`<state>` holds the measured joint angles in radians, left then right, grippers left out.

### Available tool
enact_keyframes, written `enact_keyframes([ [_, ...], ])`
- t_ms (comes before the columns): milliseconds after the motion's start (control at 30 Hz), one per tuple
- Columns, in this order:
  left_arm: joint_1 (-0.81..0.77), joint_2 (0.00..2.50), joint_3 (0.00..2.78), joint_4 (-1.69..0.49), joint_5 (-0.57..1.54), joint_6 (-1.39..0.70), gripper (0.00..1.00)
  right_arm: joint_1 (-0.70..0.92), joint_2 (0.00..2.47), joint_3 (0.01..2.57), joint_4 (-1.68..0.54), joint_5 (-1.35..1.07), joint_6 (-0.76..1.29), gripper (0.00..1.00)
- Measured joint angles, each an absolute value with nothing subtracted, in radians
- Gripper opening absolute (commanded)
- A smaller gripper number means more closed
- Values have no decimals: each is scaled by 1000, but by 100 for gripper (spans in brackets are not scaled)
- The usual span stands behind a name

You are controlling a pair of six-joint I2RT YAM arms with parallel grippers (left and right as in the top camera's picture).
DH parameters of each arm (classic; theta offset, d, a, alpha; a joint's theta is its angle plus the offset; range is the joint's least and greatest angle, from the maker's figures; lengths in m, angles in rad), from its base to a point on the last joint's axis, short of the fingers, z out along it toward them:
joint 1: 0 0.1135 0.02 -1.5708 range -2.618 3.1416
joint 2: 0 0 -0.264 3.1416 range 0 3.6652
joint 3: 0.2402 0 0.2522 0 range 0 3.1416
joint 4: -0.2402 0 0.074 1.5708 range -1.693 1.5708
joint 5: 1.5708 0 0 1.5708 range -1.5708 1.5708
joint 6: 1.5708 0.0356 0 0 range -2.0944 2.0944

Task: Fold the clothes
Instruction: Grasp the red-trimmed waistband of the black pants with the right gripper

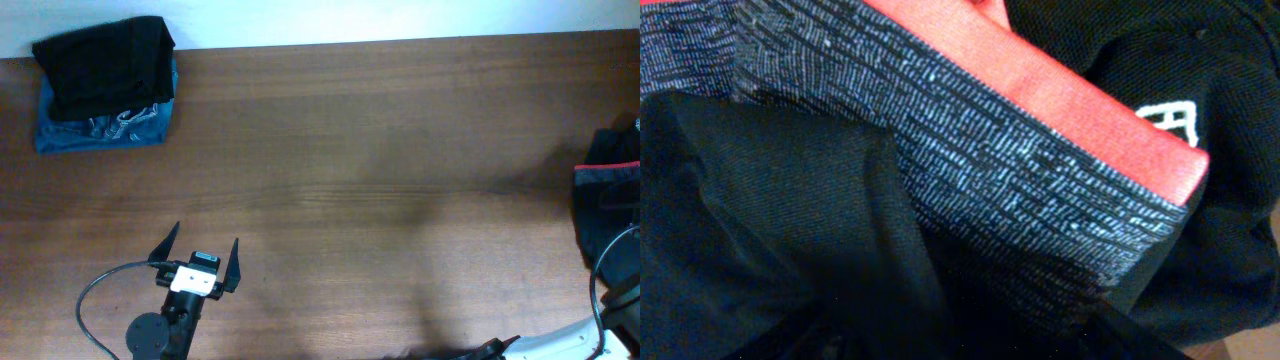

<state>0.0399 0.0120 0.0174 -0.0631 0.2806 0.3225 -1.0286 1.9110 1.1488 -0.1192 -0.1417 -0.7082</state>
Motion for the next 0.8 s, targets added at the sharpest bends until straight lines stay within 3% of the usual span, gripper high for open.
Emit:
enact_keyframes([
  [133,40,12,17,-63,281,323,99,-1029,1911,1149,-121,-142,-702,43],
  [300,40,12,17,-63,281,323,99,-1029,1906,1149,-123,-142,-676,4],
  [800,40,12,17,-63,281,323,99,-1029,1760,1149,-118,-242,-498,4],
])
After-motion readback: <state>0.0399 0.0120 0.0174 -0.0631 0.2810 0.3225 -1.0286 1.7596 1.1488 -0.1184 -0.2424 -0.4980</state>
